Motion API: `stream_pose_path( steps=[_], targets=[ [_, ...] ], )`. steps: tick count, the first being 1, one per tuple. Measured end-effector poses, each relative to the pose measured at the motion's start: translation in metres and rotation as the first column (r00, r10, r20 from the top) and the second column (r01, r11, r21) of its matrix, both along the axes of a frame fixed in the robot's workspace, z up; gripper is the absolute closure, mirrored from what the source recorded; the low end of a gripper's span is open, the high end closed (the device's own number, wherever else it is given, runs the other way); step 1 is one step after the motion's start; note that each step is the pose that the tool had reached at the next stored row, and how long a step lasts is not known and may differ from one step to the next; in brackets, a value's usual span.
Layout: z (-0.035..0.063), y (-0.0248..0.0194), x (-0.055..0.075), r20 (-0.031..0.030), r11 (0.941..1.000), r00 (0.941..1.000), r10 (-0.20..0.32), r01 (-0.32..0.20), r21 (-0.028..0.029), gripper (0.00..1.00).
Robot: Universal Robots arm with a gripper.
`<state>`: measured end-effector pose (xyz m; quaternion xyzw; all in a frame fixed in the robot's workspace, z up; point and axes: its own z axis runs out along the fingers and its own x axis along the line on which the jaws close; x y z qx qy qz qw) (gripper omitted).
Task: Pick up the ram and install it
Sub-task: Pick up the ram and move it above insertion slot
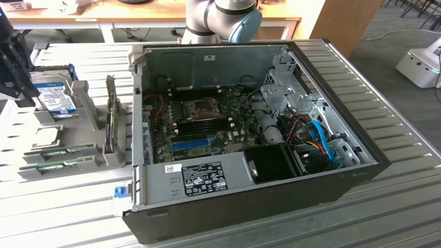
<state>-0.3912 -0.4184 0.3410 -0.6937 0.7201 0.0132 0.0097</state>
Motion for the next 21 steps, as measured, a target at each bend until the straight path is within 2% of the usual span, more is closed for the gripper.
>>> stream_pose_path(
  steps=[21],
  targets=[
    [-0.0383,-0.0001,0.0,0.0001,1.0,1.0,0.003,-0.003,0.0,0.68]
  ],
)
